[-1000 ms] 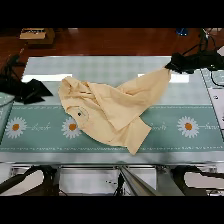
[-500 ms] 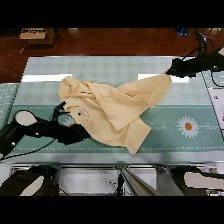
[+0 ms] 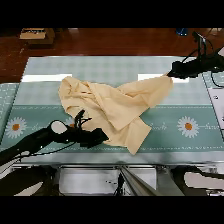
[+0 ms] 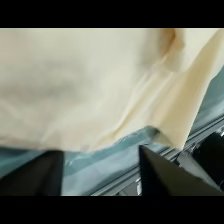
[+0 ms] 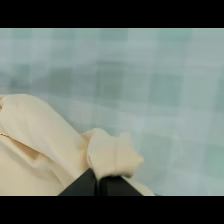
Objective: Fold the shirts.
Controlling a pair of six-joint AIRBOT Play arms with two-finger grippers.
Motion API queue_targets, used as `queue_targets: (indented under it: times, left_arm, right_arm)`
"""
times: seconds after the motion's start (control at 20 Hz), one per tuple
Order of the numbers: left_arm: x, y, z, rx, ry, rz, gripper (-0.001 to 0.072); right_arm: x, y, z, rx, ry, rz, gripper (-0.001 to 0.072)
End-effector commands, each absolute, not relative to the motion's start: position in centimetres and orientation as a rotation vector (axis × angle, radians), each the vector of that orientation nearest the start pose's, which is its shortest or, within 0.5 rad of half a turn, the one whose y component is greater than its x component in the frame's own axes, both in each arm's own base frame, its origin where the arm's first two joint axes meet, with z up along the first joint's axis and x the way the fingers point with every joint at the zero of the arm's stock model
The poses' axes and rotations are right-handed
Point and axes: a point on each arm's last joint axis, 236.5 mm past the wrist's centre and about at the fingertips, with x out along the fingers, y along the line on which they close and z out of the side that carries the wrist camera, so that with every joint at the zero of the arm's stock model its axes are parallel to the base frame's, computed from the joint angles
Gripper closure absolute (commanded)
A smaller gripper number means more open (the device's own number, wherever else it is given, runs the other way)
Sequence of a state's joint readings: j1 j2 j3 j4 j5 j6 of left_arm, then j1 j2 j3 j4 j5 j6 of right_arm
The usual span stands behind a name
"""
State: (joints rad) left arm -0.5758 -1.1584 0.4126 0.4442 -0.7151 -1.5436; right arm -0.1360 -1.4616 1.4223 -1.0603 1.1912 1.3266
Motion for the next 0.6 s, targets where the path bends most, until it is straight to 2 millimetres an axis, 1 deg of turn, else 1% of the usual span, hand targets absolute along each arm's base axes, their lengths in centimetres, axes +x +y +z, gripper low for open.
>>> queue_targets:
  times: [0.0, 0.05, 0.1, 0.2, 0.25, 0.3, 0.35, 0.4, 0.45, 0.5, 0.55]
  left_arm:
    - [19.6, -28.7, -11.2, -0.832, 1.524, -0.341, 0.0330]
    - [20.5, -28.9, -11.0, -0.836, 1.501, -0.337, 0.0564]
    - [21.2, -29.3, -10.7, -0.812, 1.478, -0.369, 0.0689]
    - [22.1, -30.2, -9.2, -0.794, 1.444, -0.432, 0.0690]
    - [22.3, -30.9, -7.8, -0.779, 1.424, -0.490, 0.0691]
    - [22.5, -31.8, -5.4, -0.755, 1.383, -0.581, 0.0691]
    - [23.1, -32.7, -2.2, -0.729, 1.308, -0.678, 0.0691]
    - [23.9, -33.3, 2.4, -0.715, 1.191, -0.771, 0.0692]
    - [24.9, -33.3, 7.7, -0.713, 1.053, -0.846, 0.0691]
    - [25.8, -32.4, 14.4, -0.701, 0.866, -0.920, 0.0692]
    - [26.4, -30.3, 21.6, -0.687, 0.659, -0.959, 0.0692]
  right_arm:
    - [45.4, 4.4, 5.2, 0.305, 1.129, 0.313, 0.0685]
    - [45.3, 4.4, 5.2, 0.305, 1.133, 0.315, 0.0685]
    - [45.1, 4.4, 5.2, 0.305, 1.138, 0.317, 0.0685]
    - [44.8, 4.4, 5.0, 0.301, 1.152, 0.320, 0.0685]
    - [44.6, 4.5, 5.0, 0.298, 1.158, 0.322, 0.0685]
    - [44.5, 4.4, 5.4, 0.291, 1.152, 0.323, 0.0685]
    - [44.5, 4.5, 6.2, 0.285, 1.132, 0.325, 0.0685]
    - [44.5, 4.5, 7.5, 0.274, 1.096, 0.327, 0.0686]
    - [44.6, 4.4, 9.4, 0.251, 1.049, 0.332, 0.0685]
    - [44.7, 4.4, 12.0, 0.221, 0.981, 0.334, 0.0686]
    - [44.9, 4.1, 15.2, 0.194, 0.896, 0.323, 0.0686]
